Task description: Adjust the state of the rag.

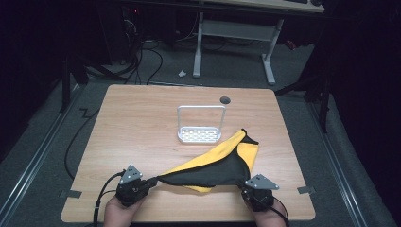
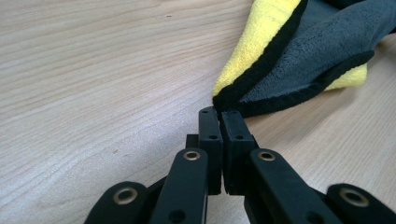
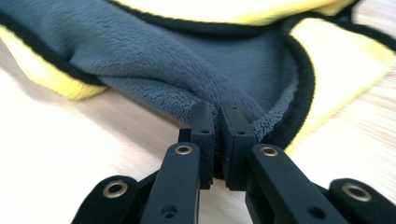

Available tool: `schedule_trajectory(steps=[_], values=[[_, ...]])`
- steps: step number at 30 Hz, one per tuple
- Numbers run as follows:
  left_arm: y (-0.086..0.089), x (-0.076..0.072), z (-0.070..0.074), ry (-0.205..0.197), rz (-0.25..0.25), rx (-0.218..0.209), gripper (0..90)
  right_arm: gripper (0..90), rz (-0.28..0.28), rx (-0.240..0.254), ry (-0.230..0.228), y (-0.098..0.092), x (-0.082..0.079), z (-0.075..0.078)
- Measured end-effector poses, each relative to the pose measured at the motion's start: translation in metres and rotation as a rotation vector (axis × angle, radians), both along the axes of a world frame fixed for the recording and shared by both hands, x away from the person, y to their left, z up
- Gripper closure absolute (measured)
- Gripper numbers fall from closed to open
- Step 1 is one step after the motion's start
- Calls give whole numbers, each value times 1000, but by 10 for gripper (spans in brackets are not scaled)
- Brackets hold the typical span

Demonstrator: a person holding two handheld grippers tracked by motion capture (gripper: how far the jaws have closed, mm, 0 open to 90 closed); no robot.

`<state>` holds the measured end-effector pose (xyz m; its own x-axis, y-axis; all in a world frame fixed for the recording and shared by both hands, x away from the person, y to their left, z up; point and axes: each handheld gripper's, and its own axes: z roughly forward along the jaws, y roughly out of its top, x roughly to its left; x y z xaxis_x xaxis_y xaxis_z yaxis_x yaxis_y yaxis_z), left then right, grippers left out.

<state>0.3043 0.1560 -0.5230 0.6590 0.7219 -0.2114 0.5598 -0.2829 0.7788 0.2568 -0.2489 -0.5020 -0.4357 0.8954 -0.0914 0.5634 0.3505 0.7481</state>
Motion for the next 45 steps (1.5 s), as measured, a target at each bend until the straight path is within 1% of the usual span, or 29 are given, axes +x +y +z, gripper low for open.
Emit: schedule_trajectory(steps=[3, 4, 6, 8, 9, 10, 11, 12, 13, 14, 16, 17, 19, 20, 21, 23, 24, 25, 27, 29, 30, 31, 33, 37, 39, 40, 42, 43, 45], values=[[7, 1, 3, -12, 28, -16, 888, 857, 7, 20, -5, 0, -2, 3], [13, 1, 7, -23, 55, -26, 900, 858, 12, 29, -10, 1, -3, 4], [26, 4, 16, -25, 95, -119, 900, 858, 5, 35, -35, 2, -6, 9], [30, 4, 26, -66, 109, -117, 900, 857, 15, 82, -46, 3, -9, 15], [29, 3, 27, -66, 105, -120, 899, 857, 25, 91, -51, 4, -10, 17], [26, 1, 26, -62, 97, -120, 899, 856, 32, 81, -58, 7, -10, 17], [22, -1, 24, -58, 79, -104, 892, 855, 38, 74, -57, 10, -10, 16], [15, -5, 21, -46, 55, -94, 879, 854, 43, 72, -46, 12, -9, 14], [7, -10, 19, -30, 23, -101, 861, 855, 48, 71, -37, 14, -7, 11], [-4, -15, 18, -23, -16, -105, 843, 854, 53, 74, -31, 16, -6, 10], [-29, -25, 18, -45, -81, -81, 782, 854, 61, 87, -29, 20, -4, 10], [-40, -28, 18, -45, -106, -88, 742, 854, 68, 87, -33, 22, -3, 11], [-58, -29, 16, -26, -144, -92, 659, 853, 79, 82, -37, 26, -3, 11], [-67, -28, 15, -26, -160, -73, 626, 853, 85, 79, -38, 28, -3, 11], [-76, -28, 15, -41, -173, -55, 611, 853, 92, 78, -36, 29, -2, 11], [-93, -26, 15, -59, -199, -53, 572, 853, 97, 75, -35, 31, -2, 10], [-102, -25, 14, -71, -211, -38, 558, 853, 98, 76, -31, 31, -3, 10], [-111, -24, 13, -89, -223, -6, 546, 853, 99, 77, -32, 32, -3, 10], [-128, -21, 7, -86, -237, 72, 542, 853, 100, 80, -33, 32, -2, 10], [-136, -22, 2, -104, -231, 145, 662, 853, 101, 79, -35, 32, -2, 10], [-136, -23, 1, -95, -237, 143, 791, 854, 101, 80, -35, 33, -2, 10], [-134, -23, 1, -85, -236, 131, 837, 855, 100, 77, -37, 32, -2, 10], [-122, -24, 8, -92, -228, 91, 851, 860, 90, 76, -43, 31, -3, 11], [-85, -26, 33, -127, -196, -6, 854, 864, 84, 100, -50, 27, -1, 14], [-69, -25, 45, -124, -214, -59, 855, 865, 98, 94, -65, 30, 0, 16], [-63, -26, 50, -138, -201, -60, 870, 866, 100, 86, -75, 32, -1, 18], [-48, -26, 57, -163, -183, -53, 870, 869, 81, 45, -108, 35, 0, 22], [-42, -24, 58, -167, -166, -46, 872, 869, 76, 66, -108, 34, 1, 24], [-33, -19, 53, -144, -152, -49, 875, 868, 66, 120, -96, 30, 4, 24]])
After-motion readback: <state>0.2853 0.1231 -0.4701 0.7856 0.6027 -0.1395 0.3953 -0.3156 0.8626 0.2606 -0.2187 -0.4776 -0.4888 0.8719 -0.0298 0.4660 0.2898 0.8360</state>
